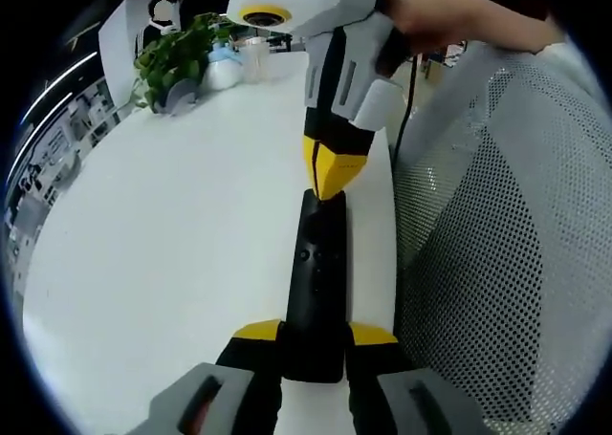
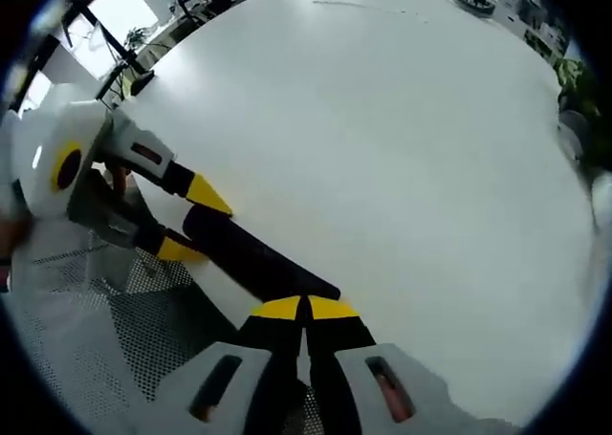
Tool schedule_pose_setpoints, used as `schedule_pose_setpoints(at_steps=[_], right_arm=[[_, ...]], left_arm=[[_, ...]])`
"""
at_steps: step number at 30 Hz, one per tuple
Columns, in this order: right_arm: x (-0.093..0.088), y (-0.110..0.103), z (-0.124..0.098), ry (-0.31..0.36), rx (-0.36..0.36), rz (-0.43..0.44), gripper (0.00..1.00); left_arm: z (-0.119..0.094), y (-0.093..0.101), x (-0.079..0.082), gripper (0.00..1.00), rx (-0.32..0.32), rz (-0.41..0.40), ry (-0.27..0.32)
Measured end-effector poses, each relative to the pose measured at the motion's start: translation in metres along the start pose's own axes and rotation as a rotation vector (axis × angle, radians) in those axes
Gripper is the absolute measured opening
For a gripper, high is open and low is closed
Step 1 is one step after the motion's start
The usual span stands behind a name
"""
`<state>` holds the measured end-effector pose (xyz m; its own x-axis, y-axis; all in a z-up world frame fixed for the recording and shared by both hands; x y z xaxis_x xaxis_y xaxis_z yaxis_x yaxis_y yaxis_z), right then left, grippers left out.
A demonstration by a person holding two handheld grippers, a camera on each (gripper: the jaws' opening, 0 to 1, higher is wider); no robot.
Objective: Press the specified remote control buttons in sequence, fully releasing each button before pressing the next.
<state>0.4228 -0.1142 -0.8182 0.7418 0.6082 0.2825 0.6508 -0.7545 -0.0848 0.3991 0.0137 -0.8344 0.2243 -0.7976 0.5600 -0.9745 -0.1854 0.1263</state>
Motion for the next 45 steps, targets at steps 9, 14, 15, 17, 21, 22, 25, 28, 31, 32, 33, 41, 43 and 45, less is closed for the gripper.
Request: schedule_pose_setpoints(at_steps=[9, 14, 15, 17, 21, 22, 25, 28, 31, 32, 33, 41, 43, 45], right_arm=[[0.0008, -0.0031, 0.0015, 0.000, 0.018, 0.001, 0.00], [-0.0007, -0.0028, 0.0029, -0.011, 0.015, -0.003, 0.00], [-0.0005, -0.0028, 0.0029, -0.011, 0.014, -0.003, 0.00], [-0.0005, -0.0028, 0.0029, -0.010, 0.013, -0.005, 0.00], [-0.0007, -0.0025, 0.0032, -0.010, 0.015, 0.001, 0.00], [-0.0009, -0.0023, 0.0034, -0.010, 0.016, 0.002, 0.00], [-0.0011, -0.0024, 0.0036, -0.011, 0.017, 0.001, 0.00], [-0.0014, -0.0022, 0.0038, -0.009, 0.017, 0.001, 0.00], [-0.0015, -0.0012, 0.0038, -0.009, 0.025, 0.023, 0.00], [-0.0014, -0.0013, 0.0039, -0.009, 0.026, 0.023, 0.00], [-0.0014, -0.0017, 0.0039, -0.008, 0.025, 0.018, 0.00], [-0.0010, -0.0023, 0.0039, -0.009, 0.016, -0.001, 0.00], [-0.0013, -0.0021, 0.0038, -0.009, 0.020, 0.009, 0.00], [-0.0012, -0.0022, 0.0037, -0.010, 0.020, 0.014, 0.00]], left_arm=[[0.0002, -0.0003, -0.0002, 0.25, -0.001, 0.001, -0.001], [0.0003, -0.0006, -0.0003, 0.25, -0.001, 0.001, -0.001], [0.0003, -0.0006, -0.0002, 0.25, -0.001, 0.002, -0.001], [0.0002, -0.0007, -0.0002, 0.25, -0.001, 0.002, -0.001], [0.0002, -0.0006, -0.0001, 0.25, -0.001, 0.001, -0.001], [0.0002, -0.0006, 0.0000, 0.25, -0.001, 0.001, -0.001], [0.0003, -0.0005, 0.0000, 0.25, -0.001, 0.001, -0.001], [0.0004, -0.0005, 0.0000, 0.25, -0.001, 0.001, 0.000], [0.0005, -0.0006, -0.0001, 0.25, -0.001, 0.001, 0.001], [0.0005, -0.0006, -0.0001, 0.25, -0.001, 0.001, 0.001], [0.0005, -0.0006, -0.0001, 0.25, -0.001, 0.001, 0.001], [0.0004, -0.0005, -0.0003, 0.25, -0.002, 0.002, 0.000], [0.0004, -0.0005, -0.0003, 0.25, -0.001, 0.004, -0.001], [0.0005, -0.0004, -0.0003, 0.25, -0.001, 0.003, -0.001]])
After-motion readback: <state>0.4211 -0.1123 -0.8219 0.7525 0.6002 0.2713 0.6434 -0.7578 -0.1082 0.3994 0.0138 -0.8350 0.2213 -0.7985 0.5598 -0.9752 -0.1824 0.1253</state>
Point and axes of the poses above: the point that each gripper's makers call its tool centre point, and the gripper's own axes: z roughly forward along the fingers, y roughly to its right, x roughly out of its top, the point moved 5 cm from there along -z, roughly backward along the fingers, and after that the axes turned 8 degrees about -x, right-handed, at the moved point
